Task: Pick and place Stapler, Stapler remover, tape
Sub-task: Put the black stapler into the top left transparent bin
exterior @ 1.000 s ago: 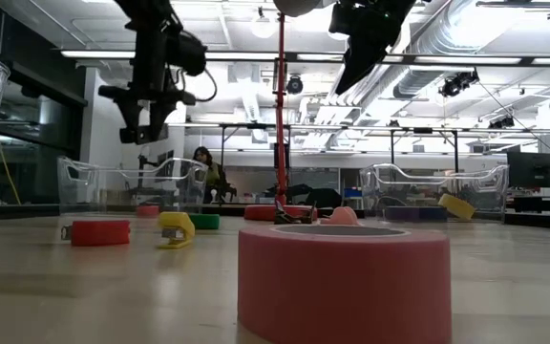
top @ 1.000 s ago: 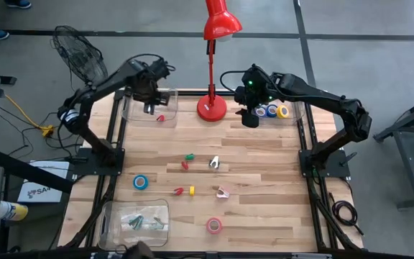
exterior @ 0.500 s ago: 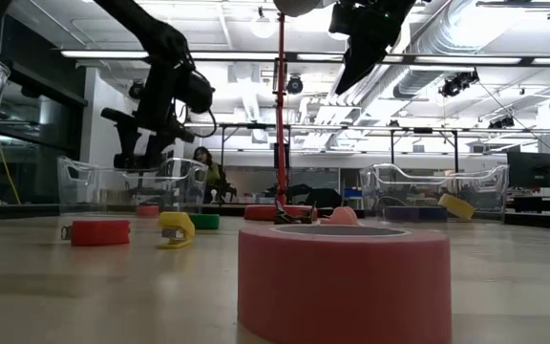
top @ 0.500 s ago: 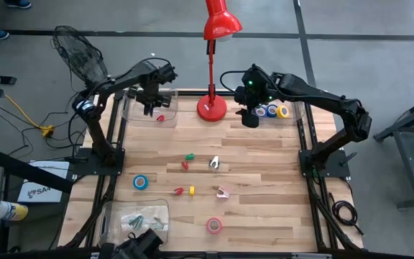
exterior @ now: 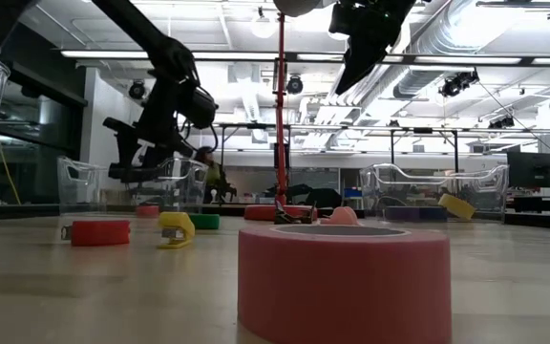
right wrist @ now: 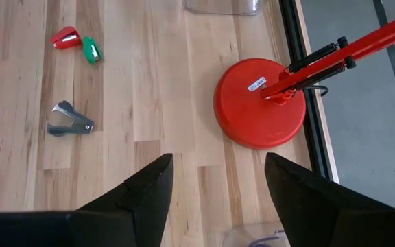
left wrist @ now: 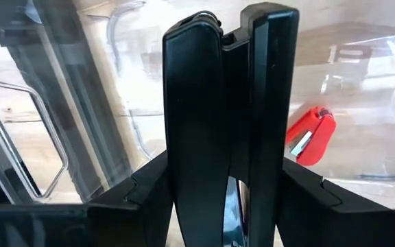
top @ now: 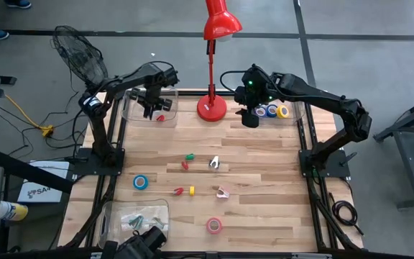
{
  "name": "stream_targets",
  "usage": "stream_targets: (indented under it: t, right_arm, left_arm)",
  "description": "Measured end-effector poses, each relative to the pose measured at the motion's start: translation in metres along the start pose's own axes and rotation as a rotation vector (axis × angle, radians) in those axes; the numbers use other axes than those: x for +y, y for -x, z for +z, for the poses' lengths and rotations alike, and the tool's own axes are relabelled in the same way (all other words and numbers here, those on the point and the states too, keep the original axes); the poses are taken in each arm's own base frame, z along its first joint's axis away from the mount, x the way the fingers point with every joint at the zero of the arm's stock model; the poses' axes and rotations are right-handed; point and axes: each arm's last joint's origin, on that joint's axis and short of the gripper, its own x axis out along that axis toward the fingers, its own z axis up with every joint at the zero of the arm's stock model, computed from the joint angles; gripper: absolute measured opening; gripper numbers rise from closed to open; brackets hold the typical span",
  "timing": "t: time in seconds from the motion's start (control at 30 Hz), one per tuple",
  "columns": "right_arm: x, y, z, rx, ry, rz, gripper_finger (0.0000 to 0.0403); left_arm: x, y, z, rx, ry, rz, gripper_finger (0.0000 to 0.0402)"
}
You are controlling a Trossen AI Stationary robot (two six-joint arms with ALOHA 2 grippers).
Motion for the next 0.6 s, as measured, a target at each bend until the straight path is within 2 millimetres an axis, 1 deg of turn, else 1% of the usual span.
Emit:
stream_targets:
  t: [0.33, 0.6]
  right_arm:
    - [0.0, 0.0, 0.0, 0.0, 0.001, 0.0, 0.0222]
    - [0.0, 0.0, 0.0, 0.0, 0.001, 0.0, 0.0222]
  left_arm:
    - [-0.005, -0.012, 0.002, 0.058, -0.026, 0.033, 0.019]
    - [-0.005, -0.014, 0.003, 0.045, -0.024, 0.054, 0.019]
